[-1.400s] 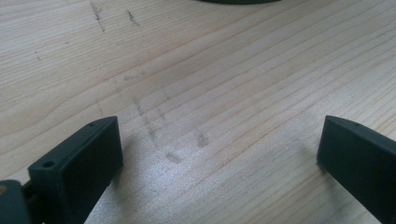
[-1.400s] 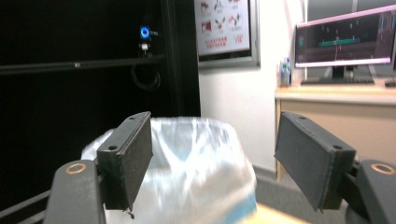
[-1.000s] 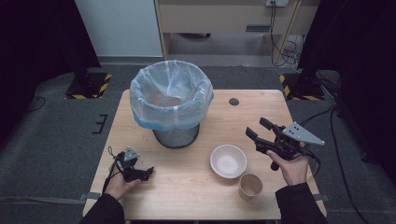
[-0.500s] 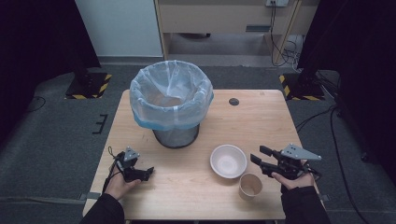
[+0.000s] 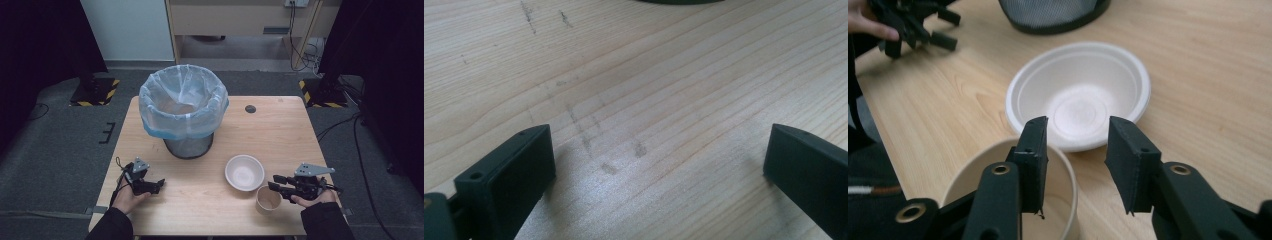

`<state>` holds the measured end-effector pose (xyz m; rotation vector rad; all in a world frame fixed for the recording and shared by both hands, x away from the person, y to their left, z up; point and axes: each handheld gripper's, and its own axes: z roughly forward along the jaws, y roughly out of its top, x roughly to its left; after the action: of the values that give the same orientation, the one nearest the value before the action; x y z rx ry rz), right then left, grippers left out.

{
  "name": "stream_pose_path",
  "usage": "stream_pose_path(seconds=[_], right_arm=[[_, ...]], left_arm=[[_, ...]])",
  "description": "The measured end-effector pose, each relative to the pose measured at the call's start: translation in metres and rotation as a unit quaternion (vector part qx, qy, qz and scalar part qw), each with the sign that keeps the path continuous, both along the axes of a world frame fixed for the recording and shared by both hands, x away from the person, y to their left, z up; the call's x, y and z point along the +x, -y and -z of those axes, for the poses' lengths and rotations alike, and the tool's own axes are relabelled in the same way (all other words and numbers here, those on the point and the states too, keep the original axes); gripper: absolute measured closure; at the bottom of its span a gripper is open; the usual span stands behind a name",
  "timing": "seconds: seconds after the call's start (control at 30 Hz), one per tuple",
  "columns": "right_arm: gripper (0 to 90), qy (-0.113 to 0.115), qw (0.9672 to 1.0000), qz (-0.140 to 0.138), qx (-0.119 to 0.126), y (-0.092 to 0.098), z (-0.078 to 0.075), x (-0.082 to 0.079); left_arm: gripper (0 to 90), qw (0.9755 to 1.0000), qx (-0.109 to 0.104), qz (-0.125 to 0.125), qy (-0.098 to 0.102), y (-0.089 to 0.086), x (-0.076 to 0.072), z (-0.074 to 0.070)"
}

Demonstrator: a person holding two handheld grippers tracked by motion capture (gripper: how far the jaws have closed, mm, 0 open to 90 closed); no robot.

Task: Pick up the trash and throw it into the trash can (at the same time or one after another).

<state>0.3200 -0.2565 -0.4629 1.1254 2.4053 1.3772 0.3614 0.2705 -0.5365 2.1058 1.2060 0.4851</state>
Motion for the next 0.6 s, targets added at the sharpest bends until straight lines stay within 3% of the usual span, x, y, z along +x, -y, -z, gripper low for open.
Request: stream_pose_path(seconds=[0.27,0.6], right_arm=[[67.0,-0.028,0.9989,-0.014,-0.035,0.0013,0.0080,0.0011],[77.7,-0.045,0.9969,-0.032,-0.056,-0.0001,0.0102,0.0009]], left_arm=[[0.0,1.0000,0.000,0.000,0.000,0.0000,0.0000,0.0000],[0.0,1.0000,0.000,0.000,0.000,0.0000,0.0000,0.0000]])
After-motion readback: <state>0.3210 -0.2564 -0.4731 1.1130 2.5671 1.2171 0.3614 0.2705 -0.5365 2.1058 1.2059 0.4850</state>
